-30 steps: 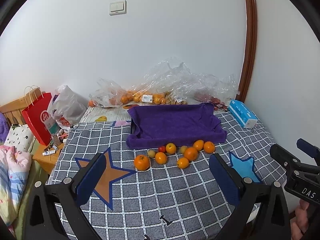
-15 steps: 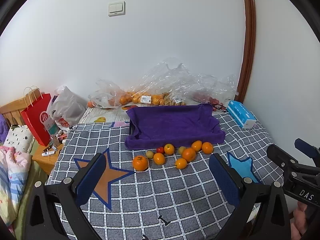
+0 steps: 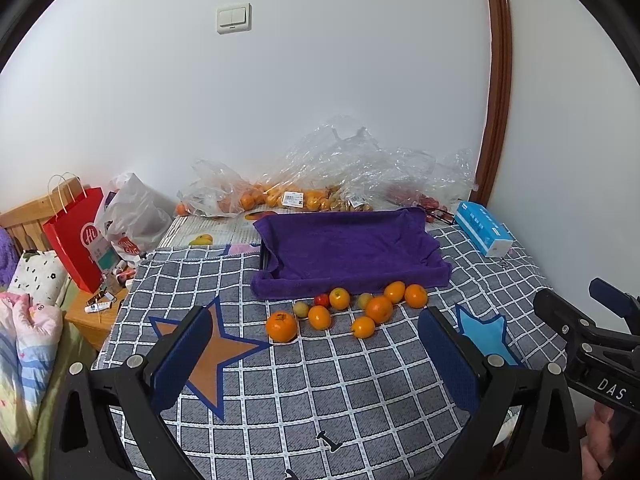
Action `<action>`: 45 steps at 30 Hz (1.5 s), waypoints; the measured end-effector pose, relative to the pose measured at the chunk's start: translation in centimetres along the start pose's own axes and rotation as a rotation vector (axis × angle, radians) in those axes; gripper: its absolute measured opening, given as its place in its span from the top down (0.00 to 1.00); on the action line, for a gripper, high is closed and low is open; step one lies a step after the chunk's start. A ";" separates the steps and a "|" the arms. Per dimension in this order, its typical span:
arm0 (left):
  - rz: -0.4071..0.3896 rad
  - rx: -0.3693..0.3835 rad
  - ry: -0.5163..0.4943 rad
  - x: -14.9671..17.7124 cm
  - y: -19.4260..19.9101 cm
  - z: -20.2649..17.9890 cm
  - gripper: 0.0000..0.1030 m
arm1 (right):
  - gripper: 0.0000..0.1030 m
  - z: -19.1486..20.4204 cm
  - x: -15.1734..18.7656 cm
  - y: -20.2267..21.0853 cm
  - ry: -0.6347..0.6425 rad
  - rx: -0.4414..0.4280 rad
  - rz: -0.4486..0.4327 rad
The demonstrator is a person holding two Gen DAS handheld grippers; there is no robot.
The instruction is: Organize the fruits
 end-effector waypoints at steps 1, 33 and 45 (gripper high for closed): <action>0.002 -0.002 0.000 0.0 -0.1 0.0 0.00 | 0.00 0.1 0.0 0.0 0.000 -0.001 0.004; 0.011 0.003 0.051 -0.4 -2.3 2.2 0.00 | 0.00 2.5 -0.1 -2.7 0.030 -0.066 0.006; 0.043 0.008 0.066 0.3 -7.3 3.9 0.04 | 0.01 2.6 0.8 -9.7 0.050 -0.053 0.110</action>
Point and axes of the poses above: each gripper's, at about its wrist camera, not at the fingertips, and y roughly against the way its jaws point, z to its left, x to its underside, the point moved 9 cm from there along -y, roughly the way its jaws point, and after that the axes turned 1 degree about -x, right-handed, at the moved point
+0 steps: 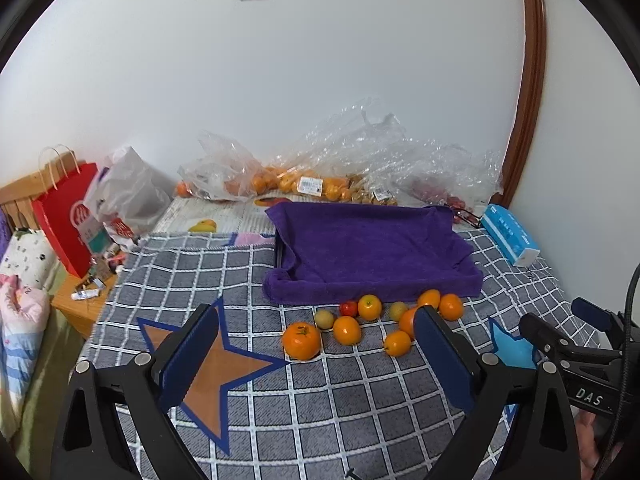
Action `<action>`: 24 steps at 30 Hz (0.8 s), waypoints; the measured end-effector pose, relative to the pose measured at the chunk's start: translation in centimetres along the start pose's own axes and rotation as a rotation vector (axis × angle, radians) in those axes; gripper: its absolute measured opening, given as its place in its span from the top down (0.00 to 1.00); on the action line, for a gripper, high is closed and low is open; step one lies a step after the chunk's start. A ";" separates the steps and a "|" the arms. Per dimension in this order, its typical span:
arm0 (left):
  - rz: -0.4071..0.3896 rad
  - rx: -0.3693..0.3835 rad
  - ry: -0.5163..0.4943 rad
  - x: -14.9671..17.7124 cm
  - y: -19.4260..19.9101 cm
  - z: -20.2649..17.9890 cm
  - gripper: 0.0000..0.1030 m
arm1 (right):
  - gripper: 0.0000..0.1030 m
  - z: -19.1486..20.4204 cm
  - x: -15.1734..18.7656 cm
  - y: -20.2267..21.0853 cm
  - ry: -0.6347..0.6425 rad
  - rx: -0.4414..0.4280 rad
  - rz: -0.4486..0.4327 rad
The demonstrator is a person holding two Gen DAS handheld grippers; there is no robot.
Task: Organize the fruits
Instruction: 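Move left tool to the large stemmed tangerine while right tool moves to a round orange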
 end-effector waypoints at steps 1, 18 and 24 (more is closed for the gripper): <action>0.004 -0.007 -0.003 0.1 -0.6 0.2 0.04 | 0.01 0.0 0.2 -0.4 0.002 0.002 0.001; 0.183 0.006 0.027 4.6 -10.0 5.4 0.08 | 0.39 -0.4 2.5 -12.3 -0.024 -0.047 0.138; 0.216 0.080 0.048 5.2 -11.5 4.5 0.13 | 0.51 -1.0 2.8 -15.4 -0.002 -0.028 0.176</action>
Point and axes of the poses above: each gripper's, at about its wrist camera, not at the fingertips, and y roughly against the way its jaws point, z to its left, x to its underside, the point moved 9 cm from there along -y, roughly the way its jaws point, and after that the axes turned 1 degree about -x, right-handed, at the moved point
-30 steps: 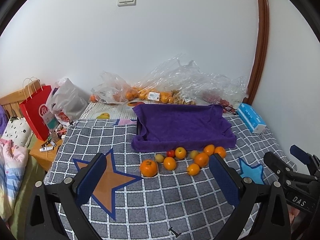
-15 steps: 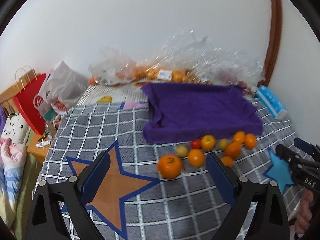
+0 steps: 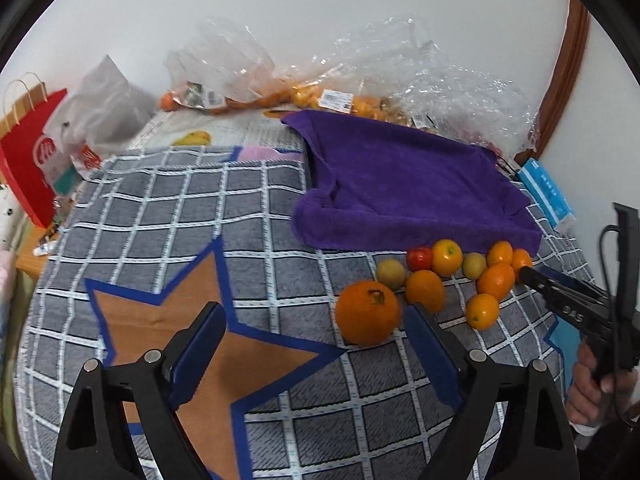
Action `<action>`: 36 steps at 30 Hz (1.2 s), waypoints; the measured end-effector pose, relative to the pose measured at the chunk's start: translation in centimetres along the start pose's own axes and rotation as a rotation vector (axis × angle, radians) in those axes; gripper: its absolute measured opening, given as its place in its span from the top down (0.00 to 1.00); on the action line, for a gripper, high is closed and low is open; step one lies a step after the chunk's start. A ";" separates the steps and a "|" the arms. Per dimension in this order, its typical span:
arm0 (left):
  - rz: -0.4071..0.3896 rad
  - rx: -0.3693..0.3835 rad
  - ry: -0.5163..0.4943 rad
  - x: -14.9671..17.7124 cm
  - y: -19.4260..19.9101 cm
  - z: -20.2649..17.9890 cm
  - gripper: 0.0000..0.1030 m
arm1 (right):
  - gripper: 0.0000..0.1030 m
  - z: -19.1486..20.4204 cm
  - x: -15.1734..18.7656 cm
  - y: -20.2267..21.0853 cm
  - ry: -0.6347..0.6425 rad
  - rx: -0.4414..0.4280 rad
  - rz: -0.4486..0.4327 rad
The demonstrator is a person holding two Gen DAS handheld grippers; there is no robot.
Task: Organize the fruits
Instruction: 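Move left tool to the large stemmed tangerine while right tool moves to a round orange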
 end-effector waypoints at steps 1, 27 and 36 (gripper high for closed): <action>0.004 0.014 0.003 0.0 -0.2 -0.2 0.13 | 0.51 -0.1 0.0 -0.4 -0.002 -0.004 0.003; 0.014 0.006 -0.096 1.6 -4.4 -3.1 0.59 | 0.60 1.1 3.3 -0.2 0.062 -0.075 -0.017; 0.018 -0.036 -0.130 1.8 -4.7 -3.6 0.58 | 0.59 0.9 3.1 -0.3 0.029 -0.109 -0.020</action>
Point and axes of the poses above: each gripper's, at about its wrist camera, not at the fingertips, and y roughly against the way its jaws point, z to its left, x to its underside, the point moved 9 cm from there along -y, roughly the way its jaws point, and after that the axes turned 1 degree about -x, right-handed, at the moved point
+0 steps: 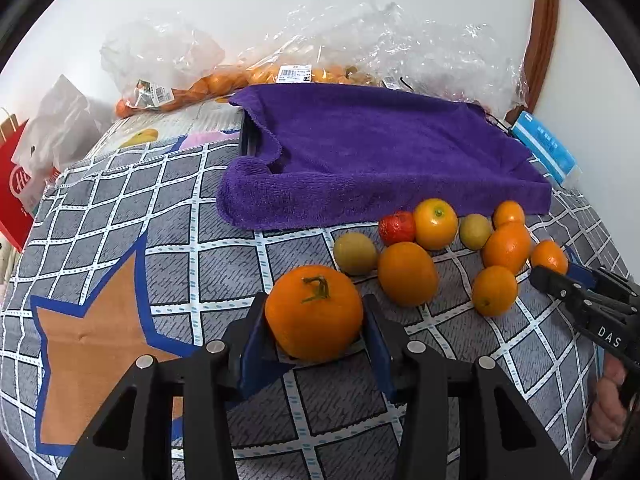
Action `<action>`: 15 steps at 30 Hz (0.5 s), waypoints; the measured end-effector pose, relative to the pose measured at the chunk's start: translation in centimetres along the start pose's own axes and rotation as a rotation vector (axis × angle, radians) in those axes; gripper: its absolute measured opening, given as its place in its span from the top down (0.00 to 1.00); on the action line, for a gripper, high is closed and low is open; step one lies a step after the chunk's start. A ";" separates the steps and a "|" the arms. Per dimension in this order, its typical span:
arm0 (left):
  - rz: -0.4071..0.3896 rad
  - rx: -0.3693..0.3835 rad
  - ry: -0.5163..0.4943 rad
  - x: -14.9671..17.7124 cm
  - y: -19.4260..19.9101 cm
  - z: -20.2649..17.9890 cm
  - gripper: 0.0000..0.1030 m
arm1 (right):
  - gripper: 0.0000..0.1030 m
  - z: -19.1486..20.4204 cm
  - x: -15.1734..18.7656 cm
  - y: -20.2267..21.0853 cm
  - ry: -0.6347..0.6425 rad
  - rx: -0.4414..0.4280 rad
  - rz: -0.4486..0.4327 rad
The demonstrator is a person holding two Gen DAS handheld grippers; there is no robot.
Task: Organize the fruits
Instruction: 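Move left tool to the large stemmed tangerine while right tool moves to a round orange, then close left gripper on the tangerine while right gripper closes on the orange, lift both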
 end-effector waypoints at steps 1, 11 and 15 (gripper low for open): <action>-0.002 0.006 0.002 0.0 0.0 0.0 0.59 | 0.59 0.0 0.0 0.0 -0.002 -0.001 0.000; -0.037 0.158 0.086 0.0 0.9 0.4 0.60 | 0.60 0.0 0.0 0.4 -0.006 0.003 -0.018; -0.033 0.127 0.099 0.4 1.1 0.5 0.60 | 0.60 0.0 0.0 1.0 -0.007 0.009 -0.038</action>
Point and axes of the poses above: each gripper's, at about its wrist camera, not at the fingertips, and y roughly against the way its jaws point, z to its left, x to its underside, the point moved 9 cm from there along -y, roughly the way its jaws point, and after that the axes turned 1 degree about -x, right-handed, at the moved point
